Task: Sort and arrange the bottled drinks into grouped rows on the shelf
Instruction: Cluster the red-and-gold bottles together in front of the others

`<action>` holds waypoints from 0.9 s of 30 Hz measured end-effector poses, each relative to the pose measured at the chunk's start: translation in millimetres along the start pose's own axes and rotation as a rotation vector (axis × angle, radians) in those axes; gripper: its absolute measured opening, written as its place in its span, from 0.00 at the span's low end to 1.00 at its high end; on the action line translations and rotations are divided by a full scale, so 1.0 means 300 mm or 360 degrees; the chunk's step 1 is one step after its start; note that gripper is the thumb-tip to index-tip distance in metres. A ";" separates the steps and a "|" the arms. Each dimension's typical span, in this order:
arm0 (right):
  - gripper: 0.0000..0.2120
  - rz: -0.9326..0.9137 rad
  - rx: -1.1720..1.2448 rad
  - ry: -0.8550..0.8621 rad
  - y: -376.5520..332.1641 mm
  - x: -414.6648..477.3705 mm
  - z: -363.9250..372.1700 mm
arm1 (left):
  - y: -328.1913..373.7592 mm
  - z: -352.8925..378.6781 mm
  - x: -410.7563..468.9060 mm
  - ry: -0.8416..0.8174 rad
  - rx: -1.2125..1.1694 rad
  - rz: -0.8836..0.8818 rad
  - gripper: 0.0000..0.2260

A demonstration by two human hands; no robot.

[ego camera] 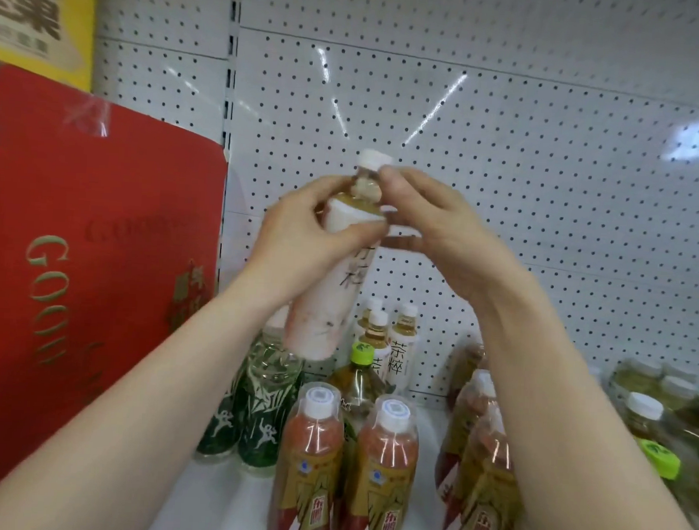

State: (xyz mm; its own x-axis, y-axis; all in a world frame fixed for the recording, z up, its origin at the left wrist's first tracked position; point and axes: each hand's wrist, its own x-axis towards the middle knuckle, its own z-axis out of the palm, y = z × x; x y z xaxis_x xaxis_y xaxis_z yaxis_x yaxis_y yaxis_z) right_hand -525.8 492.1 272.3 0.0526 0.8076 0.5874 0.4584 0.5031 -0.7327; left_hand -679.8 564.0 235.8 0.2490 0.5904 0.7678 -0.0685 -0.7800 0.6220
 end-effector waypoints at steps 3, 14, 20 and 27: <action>0.10 -0.0018 -0.0197 0.0263 -0.027 0.007 -0.046 | -0.003 0.116 0.056 -0.0064 0.0073 -0.0038 0.36; 0.14 0.0553 -0.1377 0.0479 0.239 0.003 -0.206 | -0.274 0.205 -0.070 -0.1251 0.0778 -0.0363 0.20; 0.15 0.0983 -0.1609 -0.0045 0.400 0.037 -0.110 | -0.313 0.185 -0.116 -0.1189 0.0836 -0.0312 0.16; 0.16 0.1089 -0.1980 -0.0194 0.553 0.063 -0.051 | -0.351 0.174 -0.138 -0.1067 0.0682 -0.0311 0.21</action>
State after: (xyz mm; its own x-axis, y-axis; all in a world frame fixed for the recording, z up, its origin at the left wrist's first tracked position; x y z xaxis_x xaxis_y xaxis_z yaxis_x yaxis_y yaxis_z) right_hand -435.2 586.1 167.0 0.5315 0.8304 0.1673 0.8454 -0.5323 -0.0436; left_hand -632.4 611.0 130.5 0.7524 0.5801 0.3121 0.3772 -0.7679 0.5178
